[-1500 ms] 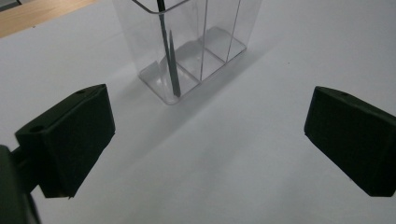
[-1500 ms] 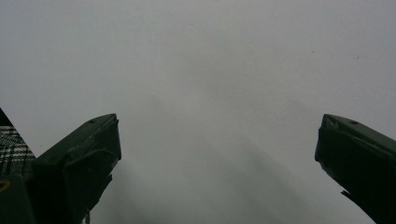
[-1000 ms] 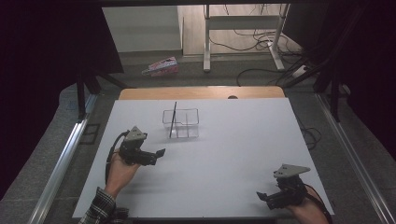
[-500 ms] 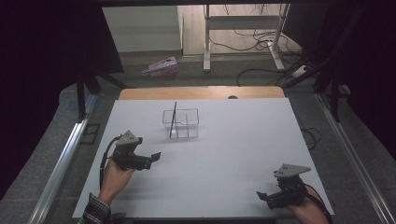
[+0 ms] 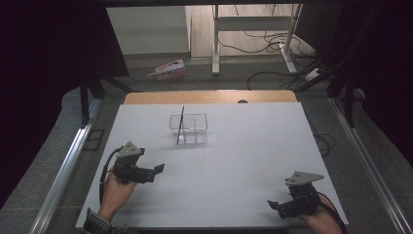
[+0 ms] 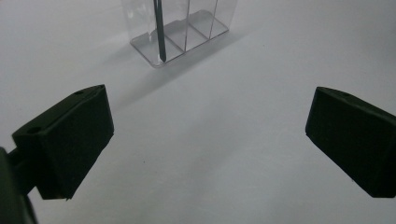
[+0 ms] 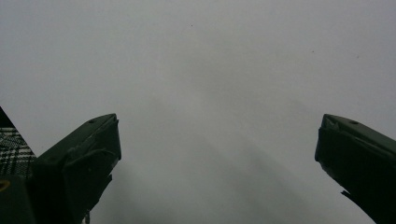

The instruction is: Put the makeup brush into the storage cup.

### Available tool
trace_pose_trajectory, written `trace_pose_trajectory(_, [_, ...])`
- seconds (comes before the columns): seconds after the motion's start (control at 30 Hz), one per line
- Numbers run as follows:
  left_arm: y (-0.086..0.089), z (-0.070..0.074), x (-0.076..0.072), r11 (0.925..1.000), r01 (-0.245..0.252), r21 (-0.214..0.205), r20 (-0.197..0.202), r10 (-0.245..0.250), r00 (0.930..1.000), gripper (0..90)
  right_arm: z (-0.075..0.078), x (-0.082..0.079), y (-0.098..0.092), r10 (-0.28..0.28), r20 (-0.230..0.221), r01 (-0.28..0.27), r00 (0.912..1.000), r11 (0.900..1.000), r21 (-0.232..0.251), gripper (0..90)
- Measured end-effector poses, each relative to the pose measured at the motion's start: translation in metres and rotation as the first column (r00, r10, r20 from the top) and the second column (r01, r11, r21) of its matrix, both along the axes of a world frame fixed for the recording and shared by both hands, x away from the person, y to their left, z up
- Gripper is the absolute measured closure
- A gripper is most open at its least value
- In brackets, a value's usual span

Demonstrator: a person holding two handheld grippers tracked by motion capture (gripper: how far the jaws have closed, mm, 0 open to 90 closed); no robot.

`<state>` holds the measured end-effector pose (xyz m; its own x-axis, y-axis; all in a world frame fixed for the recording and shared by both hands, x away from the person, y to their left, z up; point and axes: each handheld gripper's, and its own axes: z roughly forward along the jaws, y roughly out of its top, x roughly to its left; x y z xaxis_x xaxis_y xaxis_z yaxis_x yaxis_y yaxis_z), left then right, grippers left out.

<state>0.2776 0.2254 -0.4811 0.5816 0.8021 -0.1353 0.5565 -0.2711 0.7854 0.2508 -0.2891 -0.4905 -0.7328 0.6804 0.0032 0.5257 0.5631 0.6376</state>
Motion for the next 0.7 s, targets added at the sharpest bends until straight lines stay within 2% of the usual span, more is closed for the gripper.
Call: trace_pose_trajectory(0.7, [0.007,-0.001,-0.025,0.9998,-0.018,0.012,-0.006,0.018,0.9998,1.4,0.0,0.0,0.0,0.002,0.001,-0.002,1.0,1.0,-0.008,0.3])
